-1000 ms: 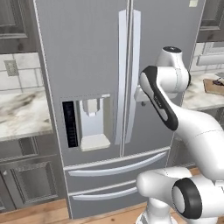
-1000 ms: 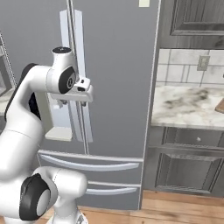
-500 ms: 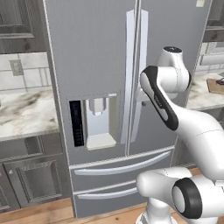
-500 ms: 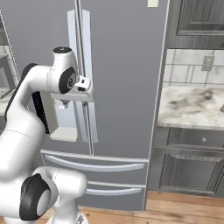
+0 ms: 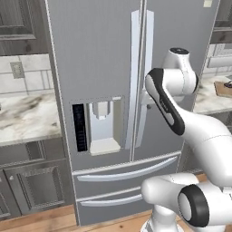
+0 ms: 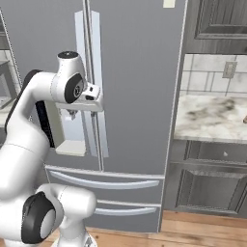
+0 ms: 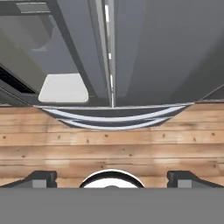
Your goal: Retrieve a lemon from the fridge and place it on the cutting board with the fish.
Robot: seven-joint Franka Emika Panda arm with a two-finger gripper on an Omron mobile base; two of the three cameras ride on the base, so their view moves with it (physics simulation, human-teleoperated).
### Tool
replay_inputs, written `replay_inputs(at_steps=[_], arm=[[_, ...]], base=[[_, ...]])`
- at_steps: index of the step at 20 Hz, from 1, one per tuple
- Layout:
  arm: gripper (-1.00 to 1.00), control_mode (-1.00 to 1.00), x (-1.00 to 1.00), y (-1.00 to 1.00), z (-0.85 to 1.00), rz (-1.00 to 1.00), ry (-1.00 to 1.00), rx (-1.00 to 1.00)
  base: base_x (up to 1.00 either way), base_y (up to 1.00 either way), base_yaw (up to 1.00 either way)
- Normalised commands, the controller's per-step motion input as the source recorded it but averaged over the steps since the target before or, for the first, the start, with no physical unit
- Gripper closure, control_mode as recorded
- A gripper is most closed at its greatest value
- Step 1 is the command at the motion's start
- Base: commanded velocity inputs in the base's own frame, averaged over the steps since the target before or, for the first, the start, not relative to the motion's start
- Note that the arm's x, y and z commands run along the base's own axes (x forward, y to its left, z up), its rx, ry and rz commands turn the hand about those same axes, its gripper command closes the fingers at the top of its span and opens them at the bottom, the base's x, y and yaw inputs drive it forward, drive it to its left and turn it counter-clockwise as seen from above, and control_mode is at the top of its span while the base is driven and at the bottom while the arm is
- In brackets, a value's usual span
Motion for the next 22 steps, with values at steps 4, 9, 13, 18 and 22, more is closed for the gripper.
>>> replay_inputs(at_steps=[4,9,13,18,22], arm=[[-1.00,-1.00,0.26,-0.18,-0.26,0.01,-0.47,0.02],[-1.00,-1.00,0.18,-0.12,-0.04,0.03,-0.28,0.09],[-1.00,-1.00,0.37,0.00,0.00,0.00,0.00,0.00],[-1.00,-1.00,0.32,0.00,0.00,0.00,-0.03,0.00],[-1.00,-1.00,0.24,0.03,0.06,0.00,-0.05,-0.03]], base=[[0.00,0.00,0.00],[0.00,0.00,0.00],[0.00,0.00,0.00],[0.00,0.00,0.00],[0.00,0.00,0.00]])
